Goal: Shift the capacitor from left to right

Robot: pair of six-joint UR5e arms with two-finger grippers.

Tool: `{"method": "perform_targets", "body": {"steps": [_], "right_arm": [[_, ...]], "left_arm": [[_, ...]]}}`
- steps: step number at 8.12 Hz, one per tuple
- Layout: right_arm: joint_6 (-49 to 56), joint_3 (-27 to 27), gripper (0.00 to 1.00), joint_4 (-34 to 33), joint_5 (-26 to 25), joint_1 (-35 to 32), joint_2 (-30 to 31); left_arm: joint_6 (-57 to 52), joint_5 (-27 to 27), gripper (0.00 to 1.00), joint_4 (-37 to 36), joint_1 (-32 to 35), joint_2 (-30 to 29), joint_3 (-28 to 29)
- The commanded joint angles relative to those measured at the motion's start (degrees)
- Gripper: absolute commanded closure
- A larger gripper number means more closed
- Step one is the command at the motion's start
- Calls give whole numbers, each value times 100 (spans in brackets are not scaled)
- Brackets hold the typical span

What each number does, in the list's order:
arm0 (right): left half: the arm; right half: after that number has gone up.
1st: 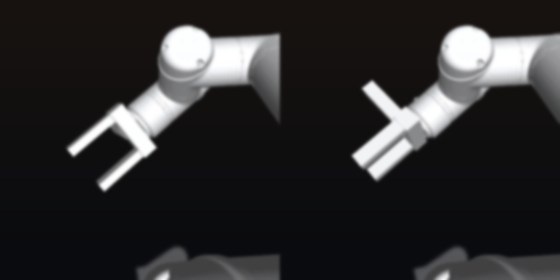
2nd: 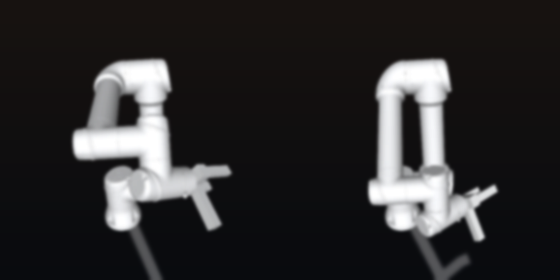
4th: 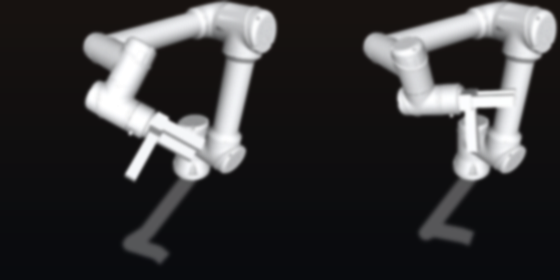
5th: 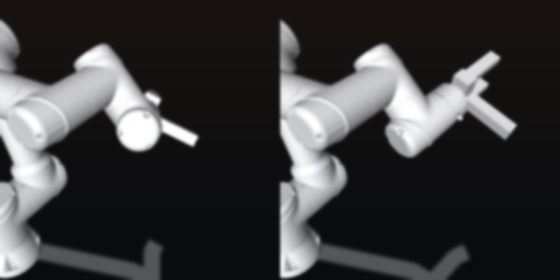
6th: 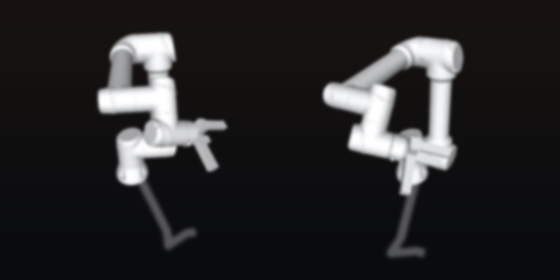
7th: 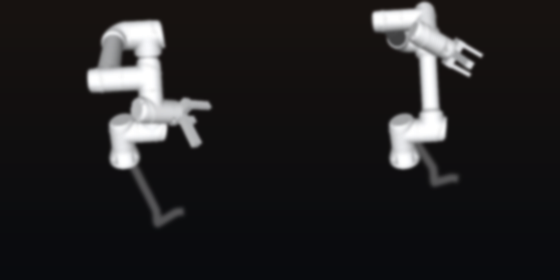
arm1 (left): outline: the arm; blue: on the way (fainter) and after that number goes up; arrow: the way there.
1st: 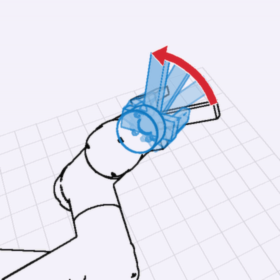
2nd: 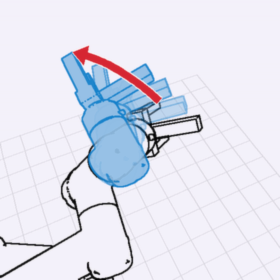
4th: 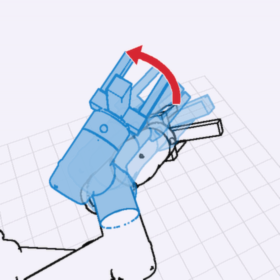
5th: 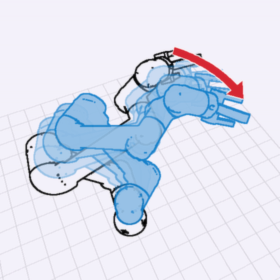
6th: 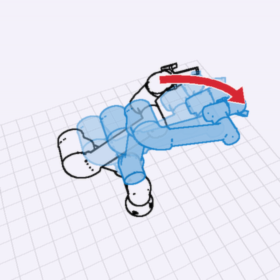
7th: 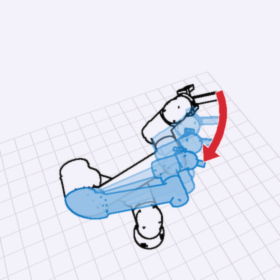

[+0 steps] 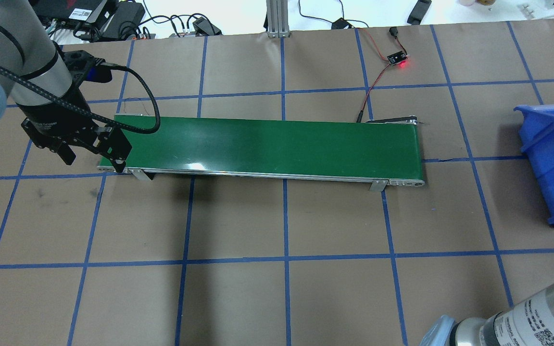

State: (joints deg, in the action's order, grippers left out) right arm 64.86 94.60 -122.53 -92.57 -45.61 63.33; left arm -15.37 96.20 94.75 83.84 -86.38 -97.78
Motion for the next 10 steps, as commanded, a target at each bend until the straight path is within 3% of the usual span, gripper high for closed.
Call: {"method": "perform_targets", "body": {"steps": [1, 3, 4, 6, 10], "right_arm": [[-17, 15, 0, 19, -6, 26, 74], [-78, 33, 0, 315, 115, 8, 607], [-122, 24, 0, 648, 413, -44, 1055], [-838, -90, 0, 1772, 836, -472, 1995], [-4166, -169, 0, 2611, 697, -2894, 2658]], "left_arm": [[7, 56, 0, 79, 0, 51, 118], [60, 469, 0, 70, 0, -1, 294], [86, 348, 0, 44, 0, -19, 294], [60, -703, 0, 26, 71, 24, 294], [43, -586, 0, 26, 53, 16, 303]]}}
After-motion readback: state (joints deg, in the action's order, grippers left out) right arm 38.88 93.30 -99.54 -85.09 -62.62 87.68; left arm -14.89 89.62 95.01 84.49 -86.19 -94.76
